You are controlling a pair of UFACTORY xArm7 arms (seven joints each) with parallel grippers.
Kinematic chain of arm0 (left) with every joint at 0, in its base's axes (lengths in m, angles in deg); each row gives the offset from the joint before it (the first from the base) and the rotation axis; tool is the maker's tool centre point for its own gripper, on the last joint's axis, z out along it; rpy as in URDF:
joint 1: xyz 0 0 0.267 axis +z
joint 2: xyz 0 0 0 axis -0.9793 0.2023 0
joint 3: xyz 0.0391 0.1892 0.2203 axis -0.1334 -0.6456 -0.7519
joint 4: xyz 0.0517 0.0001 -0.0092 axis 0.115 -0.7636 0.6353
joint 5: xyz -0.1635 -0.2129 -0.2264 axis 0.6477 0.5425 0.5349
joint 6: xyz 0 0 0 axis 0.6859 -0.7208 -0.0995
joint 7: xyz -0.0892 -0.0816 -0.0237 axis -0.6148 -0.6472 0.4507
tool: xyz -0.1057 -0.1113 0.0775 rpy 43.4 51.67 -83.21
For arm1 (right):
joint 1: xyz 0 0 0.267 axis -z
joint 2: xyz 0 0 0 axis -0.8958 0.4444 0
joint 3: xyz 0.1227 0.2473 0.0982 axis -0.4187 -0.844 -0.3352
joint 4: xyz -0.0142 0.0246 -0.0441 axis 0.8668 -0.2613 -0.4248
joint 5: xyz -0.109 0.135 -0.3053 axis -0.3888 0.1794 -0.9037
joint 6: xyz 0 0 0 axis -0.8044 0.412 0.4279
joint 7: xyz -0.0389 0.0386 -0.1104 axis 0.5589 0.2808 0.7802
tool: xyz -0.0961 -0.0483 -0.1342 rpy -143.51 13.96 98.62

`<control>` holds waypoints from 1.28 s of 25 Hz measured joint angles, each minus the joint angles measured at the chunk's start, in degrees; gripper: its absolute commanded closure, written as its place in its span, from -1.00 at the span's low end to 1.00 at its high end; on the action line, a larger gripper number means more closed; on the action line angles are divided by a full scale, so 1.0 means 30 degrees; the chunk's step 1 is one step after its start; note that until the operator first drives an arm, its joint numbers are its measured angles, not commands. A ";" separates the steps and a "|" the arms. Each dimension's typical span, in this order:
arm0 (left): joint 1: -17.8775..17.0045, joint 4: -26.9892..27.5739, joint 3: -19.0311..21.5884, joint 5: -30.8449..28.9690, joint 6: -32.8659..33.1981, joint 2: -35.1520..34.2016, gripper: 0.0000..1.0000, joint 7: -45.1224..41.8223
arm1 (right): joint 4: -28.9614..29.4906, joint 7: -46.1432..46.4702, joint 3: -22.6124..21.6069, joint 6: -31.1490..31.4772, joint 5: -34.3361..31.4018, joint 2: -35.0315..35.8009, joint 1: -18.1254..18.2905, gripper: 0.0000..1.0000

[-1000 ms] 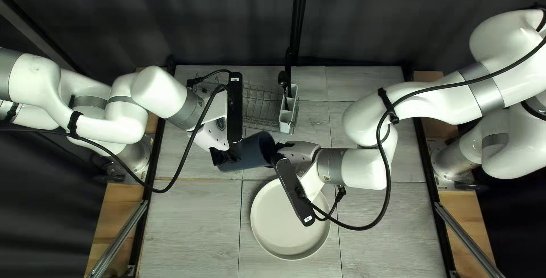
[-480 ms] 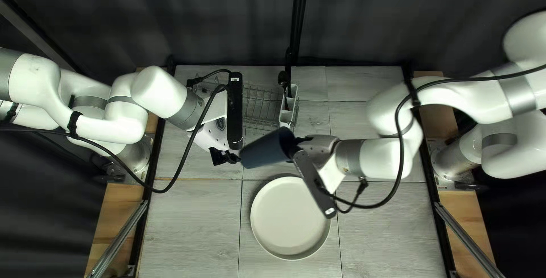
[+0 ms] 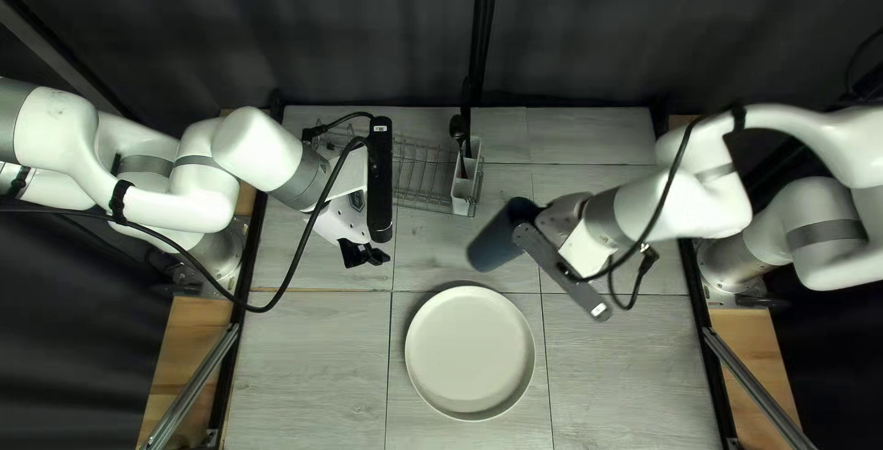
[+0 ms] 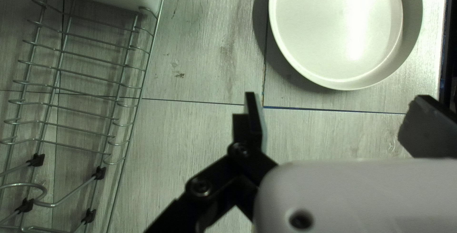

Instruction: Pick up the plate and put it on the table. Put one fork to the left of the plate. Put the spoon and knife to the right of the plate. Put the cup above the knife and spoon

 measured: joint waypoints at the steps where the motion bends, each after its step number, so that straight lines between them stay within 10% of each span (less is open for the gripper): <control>1: 0.0000 0.0000 0.0000 0.0000 0.0000 0.0000 -1.00 0.0000 | 0.0202 0.0841 0.0346 0.0619 0.0439 0.0118 -0.0089 1.00; 11: 0.0000 0.0000 0.0000 0.0000 0.0000 0.0000 -1.00 0.0000 | 0.2106 0.4121 0.1655 0.3661 0.1613 0.2842 -0.0119 1.00; 22: 0.0000 0.0000 0.0000 0.0000 0.0000 0.0000 -1.00 0.0000 | 0.4741 -0.5270 0.0001 0.7591 -0.2756 0.6445 -0.0224 1.00; 32: 0.0000 0.0000 0.0000 0.0000 0.0000 0.0000 -1.00 0.0000 | 0.5120 -0.7832 -0.0409 0.7413 -0.3738 0.7592 -0.0679 1.00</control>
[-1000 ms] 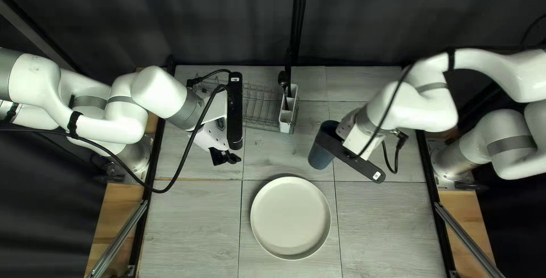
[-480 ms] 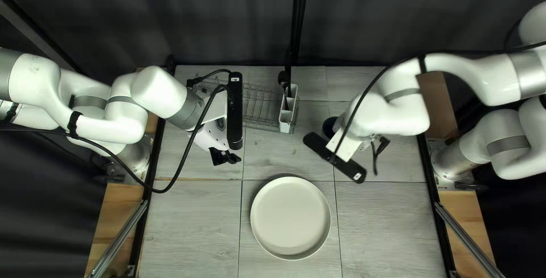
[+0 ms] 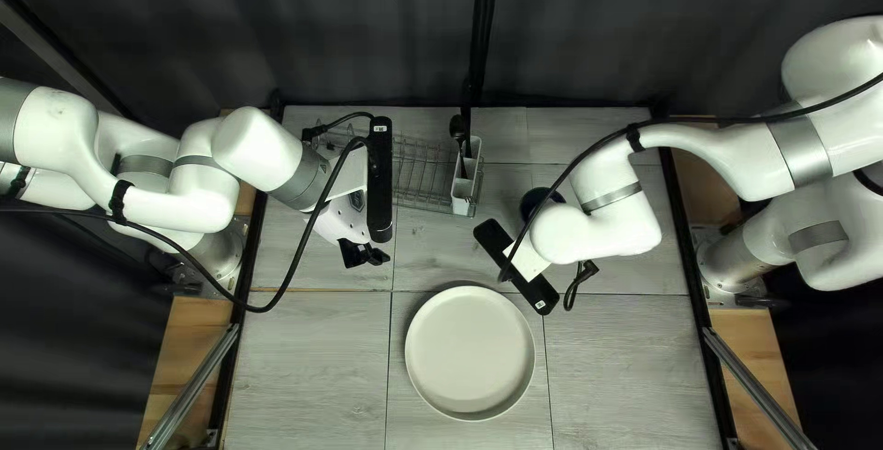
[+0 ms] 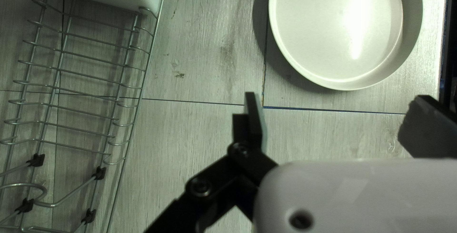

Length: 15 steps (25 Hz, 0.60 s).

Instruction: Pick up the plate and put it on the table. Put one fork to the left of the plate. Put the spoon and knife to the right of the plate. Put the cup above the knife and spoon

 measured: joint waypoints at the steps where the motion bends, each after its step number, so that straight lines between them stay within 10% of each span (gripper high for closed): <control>1: 0.0000 0.0000 0.0000 0.0000 0.0000 0.0000 -1.00 0.0000 | -0.0111 0.0151 0.0012 -0.0246 0.0038 -0.0073 0.0020 1.00; 11: 0.0000 0.0000 0.0000 0.0000 0.0000 0.0000 -1.00 0.0000 | -0.1241 0.1401 0.0177 -0.2148 0.0506 -0.0555 0.0241 1.00; 12: 0.0000 0.0000 0.0000 0.0000 0.0000 0.0000 -1.00 0.0000 | -0.1282 0.1500 0.0188 -0.2233 0.0558 -0.0559 0.0253 0.78; 13: 0.0000 0.0000 0.0000 0.0000 0.0000 0.0000 -1.00 0.0000 | -0.1311 0.1601 0.0201 -0.2311 0.0610 -0.0560 0.0268 -0.75; 15: 0.0000 0.0000 0.0000 0.0000 0.0000 0.0000 -1.00 0.0000 | -0.1323 0.1798 0.0229 -0.2415 0.0708 -0.0546 0.0300 -1.00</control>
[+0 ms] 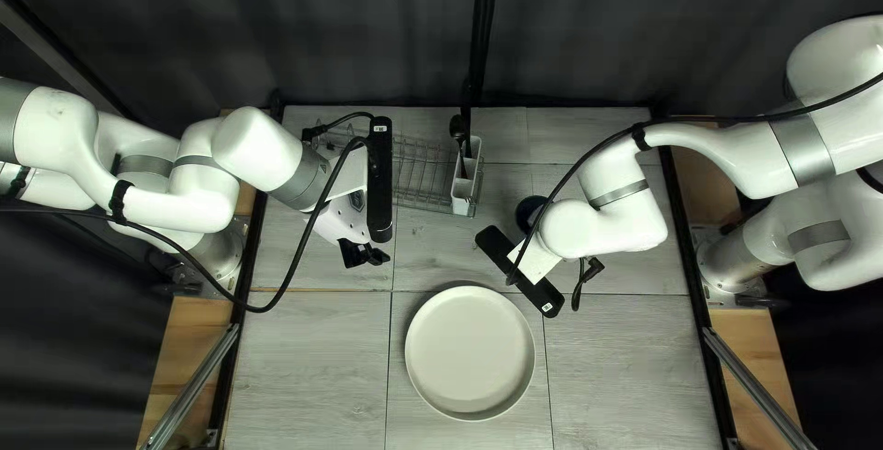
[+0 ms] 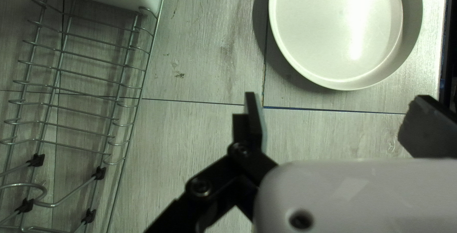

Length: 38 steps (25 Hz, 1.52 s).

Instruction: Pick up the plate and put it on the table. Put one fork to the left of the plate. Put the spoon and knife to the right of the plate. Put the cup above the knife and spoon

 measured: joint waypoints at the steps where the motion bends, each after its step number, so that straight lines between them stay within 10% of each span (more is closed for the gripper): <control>1: 0.0000 0.0000 0.0000 0.0000 0.0000 0.0000 -1.00 0.0000 | 0.0011 0.0080 0.0015 -0.0020 0.0042 0.0014 0.0016 -1.00; 16: 0.0000 0.0000 0.0000 0.0000 0.0000 0.0000 -1.00 0.0000 | 0.0546 -0.2141 -0.0146 0.2603 -0.0627 -0.3398 0.0109 -1.00; 31: 0.0000 0.0000 0.0000 0.0000 0.0000 0.0000 -1.00 0.0000 | -0.2282 -0.0123 0.3217 0.4308 0.0591 -1.3359 0.1685 -1.00; 38: 0.0000 0.0000 0.0000 0.0000 0.0000 0.0000 -1.00 0.0000 | -0.2539 -0.0099 0.3469 0.4738 0.0785 -1.4121 0.1874 -1.00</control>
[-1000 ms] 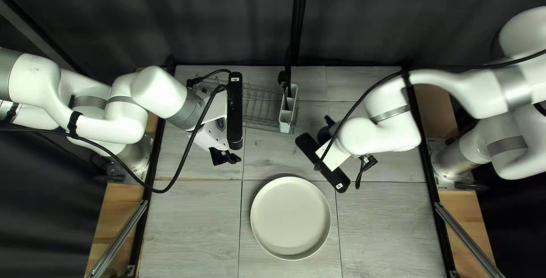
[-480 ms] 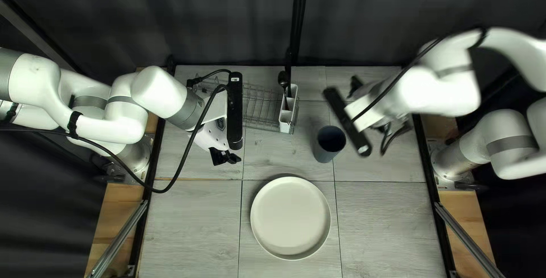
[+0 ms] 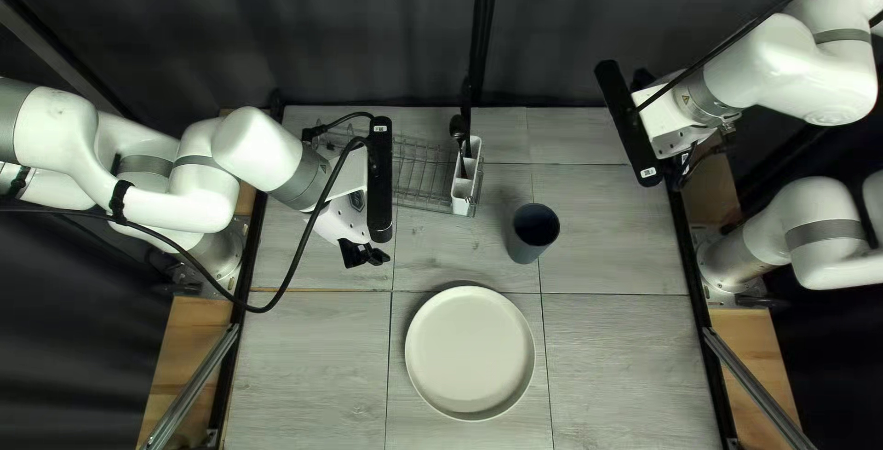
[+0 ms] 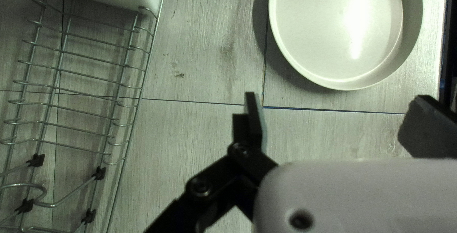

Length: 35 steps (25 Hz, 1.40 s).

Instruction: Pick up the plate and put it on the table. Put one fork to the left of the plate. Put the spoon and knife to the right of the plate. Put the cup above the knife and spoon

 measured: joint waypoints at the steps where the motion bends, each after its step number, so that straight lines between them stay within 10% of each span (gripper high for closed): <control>1: 0.0000 0.0000 0.0000 0.0000 0.0000 0.0000 -1.00 0.0000 | 0.0000 0.0000 0.0001 0.0001 0.0000 -0.0003 0.0001 -1.00; 17: 0.1385 0.2955 0.0538 -0.2582 -0.3200 0.0209 -1.00 0.0480 | -0.0001 0.0001 0.0002 0.0003 0.0001 -0.0004 0.0001 -1.00; 35: 0.3855 0.7675 0.2305 -1.1034 -0.2137 0.9181 -1.00 -0.1299 | -0.0001 0.0001 0.0002 0.0003 0.0001 -0.0004 0.0001 -1.00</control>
